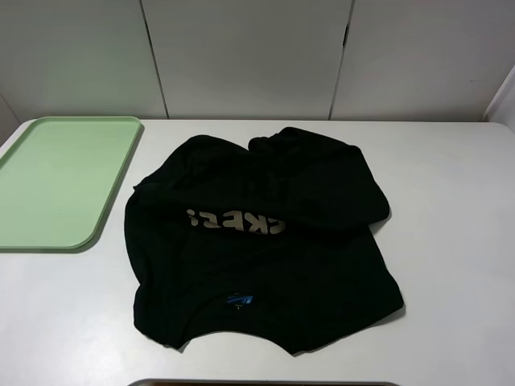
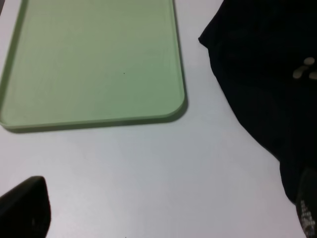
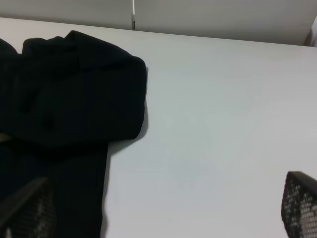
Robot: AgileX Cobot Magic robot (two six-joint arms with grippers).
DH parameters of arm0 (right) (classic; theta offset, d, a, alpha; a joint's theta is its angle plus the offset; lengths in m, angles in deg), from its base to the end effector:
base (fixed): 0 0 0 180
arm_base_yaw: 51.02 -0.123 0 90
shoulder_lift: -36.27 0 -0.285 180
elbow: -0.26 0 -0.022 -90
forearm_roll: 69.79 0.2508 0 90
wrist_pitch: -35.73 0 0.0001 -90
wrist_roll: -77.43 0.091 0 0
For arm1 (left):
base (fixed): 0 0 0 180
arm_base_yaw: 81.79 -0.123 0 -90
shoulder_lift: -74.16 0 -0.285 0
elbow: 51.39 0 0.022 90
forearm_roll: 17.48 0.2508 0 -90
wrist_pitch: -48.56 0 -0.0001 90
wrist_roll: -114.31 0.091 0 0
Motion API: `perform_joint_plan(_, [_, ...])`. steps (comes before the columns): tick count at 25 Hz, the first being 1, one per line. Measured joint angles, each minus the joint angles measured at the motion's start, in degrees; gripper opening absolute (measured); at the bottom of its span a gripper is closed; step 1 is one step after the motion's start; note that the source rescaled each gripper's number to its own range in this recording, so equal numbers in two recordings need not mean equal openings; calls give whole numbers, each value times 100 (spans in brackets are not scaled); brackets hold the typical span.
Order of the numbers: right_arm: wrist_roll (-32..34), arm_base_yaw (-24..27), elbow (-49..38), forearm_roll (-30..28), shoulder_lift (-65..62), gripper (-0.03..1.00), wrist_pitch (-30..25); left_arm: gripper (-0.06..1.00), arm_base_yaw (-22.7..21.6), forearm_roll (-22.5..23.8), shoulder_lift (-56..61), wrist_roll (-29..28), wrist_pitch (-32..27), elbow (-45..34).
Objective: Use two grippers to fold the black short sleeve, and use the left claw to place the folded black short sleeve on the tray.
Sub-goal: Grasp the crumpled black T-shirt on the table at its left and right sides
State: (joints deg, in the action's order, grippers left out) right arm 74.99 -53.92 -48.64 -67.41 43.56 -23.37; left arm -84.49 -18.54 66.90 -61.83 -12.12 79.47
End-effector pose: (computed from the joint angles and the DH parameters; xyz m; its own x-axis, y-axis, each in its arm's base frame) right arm -0.0045 0.0030 0.2781 -0.4245 -0.0428 -0.9044 -0.0918 0.9958 -0.0040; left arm -0.0049 -0.0017 0.2746 -0.4558 0.0368 -0.8893 -0.0062 0.9990 0.0446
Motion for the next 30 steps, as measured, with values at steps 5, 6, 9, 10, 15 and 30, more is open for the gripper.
perform_joint_plan(5, [0, 0, 0, 0, 0, 100, 0, 100, 0, 0, 0, 0, 0, 0])
perform_joint_plan(6, [0, 0, 0, 0, 0, 100, 0, 100, 0, 0, 0, 0, 0, 0])
perform_joint_plan(9, [0, 0, 0, 0, 0, 100, 0, 100, 0, 0, 0, 0, 0, 0])
perform_joint_plan(10, [0, 0, 0, 0, 0, 100, 0, 100, 0, 0, 0, 0, 0, 0])
perform_joint_plan(15, [0, -15, 0, 0, 0, 100, 0, 100, 6, 0, 0, 0, 0, 0])
perform_joint_plan(30, [0, -614, 0, 89, 0, 100, 0, 100, 74, -99, 0, 0, 0, 0])
